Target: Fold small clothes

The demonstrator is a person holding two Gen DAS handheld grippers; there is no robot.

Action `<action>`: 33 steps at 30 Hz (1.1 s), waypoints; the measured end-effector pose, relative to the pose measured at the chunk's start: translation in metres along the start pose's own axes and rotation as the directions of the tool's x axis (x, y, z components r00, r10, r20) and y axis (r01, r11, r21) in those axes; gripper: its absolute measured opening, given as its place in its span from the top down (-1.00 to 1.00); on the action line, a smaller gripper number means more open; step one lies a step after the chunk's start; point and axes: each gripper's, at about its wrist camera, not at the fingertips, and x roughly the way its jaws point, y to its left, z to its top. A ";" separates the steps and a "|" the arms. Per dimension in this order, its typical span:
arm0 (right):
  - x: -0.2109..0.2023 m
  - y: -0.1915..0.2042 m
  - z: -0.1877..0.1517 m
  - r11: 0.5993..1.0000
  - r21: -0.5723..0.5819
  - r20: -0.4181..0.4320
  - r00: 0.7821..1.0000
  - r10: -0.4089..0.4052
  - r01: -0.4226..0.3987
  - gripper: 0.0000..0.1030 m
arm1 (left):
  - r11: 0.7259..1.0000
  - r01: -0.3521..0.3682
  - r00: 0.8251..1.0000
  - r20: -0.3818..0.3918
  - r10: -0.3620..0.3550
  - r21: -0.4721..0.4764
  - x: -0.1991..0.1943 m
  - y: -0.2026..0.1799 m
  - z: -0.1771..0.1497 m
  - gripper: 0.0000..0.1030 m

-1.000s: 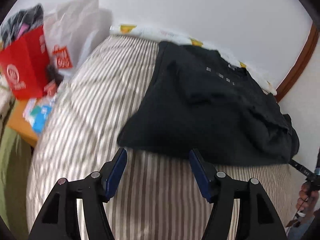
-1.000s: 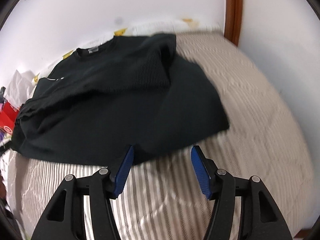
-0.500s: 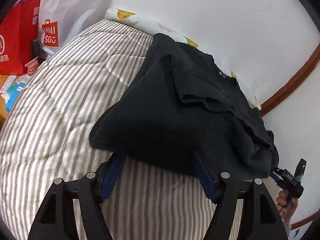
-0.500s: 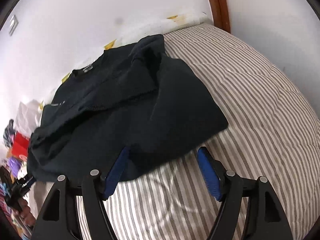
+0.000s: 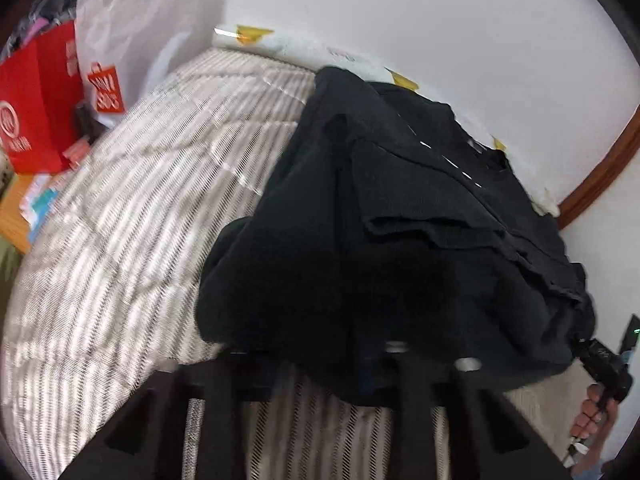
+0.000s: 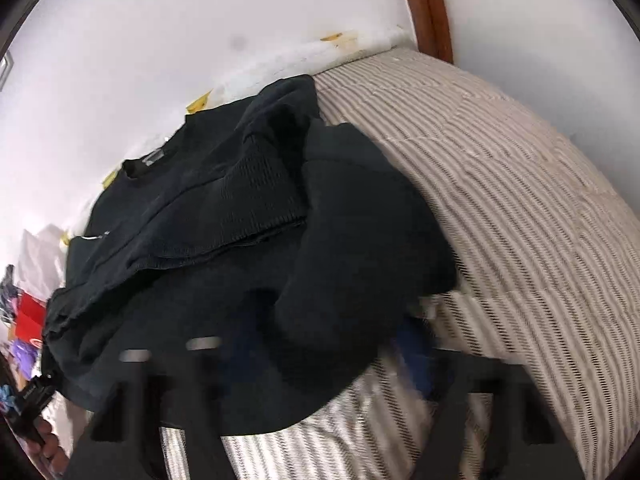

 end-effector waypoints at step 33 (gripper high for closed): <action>-0.118 -0.016 -0.106 0.971 -0.207 0.037 0.993 -0.111 0.117 0.82 | 0.976 -0.041 0.999 -0.015 0.045 0.214 -0.106 0.005 -0.124 0.79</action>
